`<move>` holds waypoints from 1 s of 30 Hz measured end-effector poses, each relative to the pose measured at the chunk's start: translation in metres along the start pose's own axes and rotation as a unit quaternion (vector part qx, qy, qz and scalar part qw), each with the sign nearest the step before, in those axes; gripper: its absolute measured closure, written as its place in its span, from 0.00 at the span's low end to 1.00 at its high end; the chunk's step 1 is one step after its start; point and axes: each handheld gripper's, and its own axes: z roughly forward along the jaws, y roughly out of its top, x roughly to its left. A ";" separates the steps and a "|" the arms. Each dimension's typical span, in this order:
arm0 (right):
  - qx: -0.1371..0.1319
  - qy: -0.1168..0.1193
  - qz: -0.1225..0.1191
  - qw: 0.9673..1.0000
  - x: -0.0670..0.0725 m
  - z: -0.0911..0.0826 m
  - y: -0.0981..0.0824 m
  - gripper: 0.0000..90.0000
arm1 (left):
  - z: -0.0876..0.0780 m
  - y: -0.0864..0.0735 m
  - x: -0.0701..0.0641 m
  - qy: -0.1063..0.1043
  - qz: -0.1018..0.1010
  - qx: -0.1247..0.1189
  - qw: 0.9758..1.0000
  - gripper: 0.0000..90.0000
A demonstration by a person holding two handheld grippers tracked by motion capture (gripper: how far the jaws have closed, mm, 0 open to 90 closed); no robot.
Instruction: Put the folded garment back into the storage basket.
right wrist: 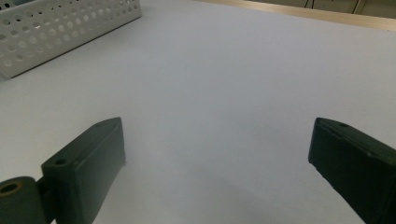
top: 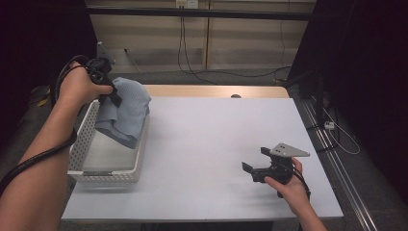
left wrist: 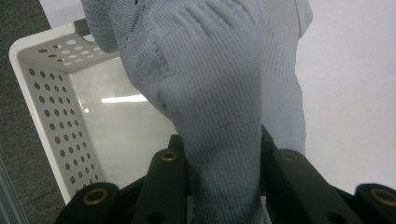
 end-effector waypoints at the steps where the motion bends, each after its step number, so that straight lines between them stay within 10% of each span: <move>1: 0.000 0.000 0.000 1.000 0.000 0.000 0.000 0.04 | 0.001 0.000 0.000 -0.001 -0.003 0.000 1.000 0.83; 30: -0.001 0.000 0.001 1.000 0.000 0.000 0.000 0.04 | 0.009 -0.008 0.016 0.006 -0.015 0.001 1.000 0.83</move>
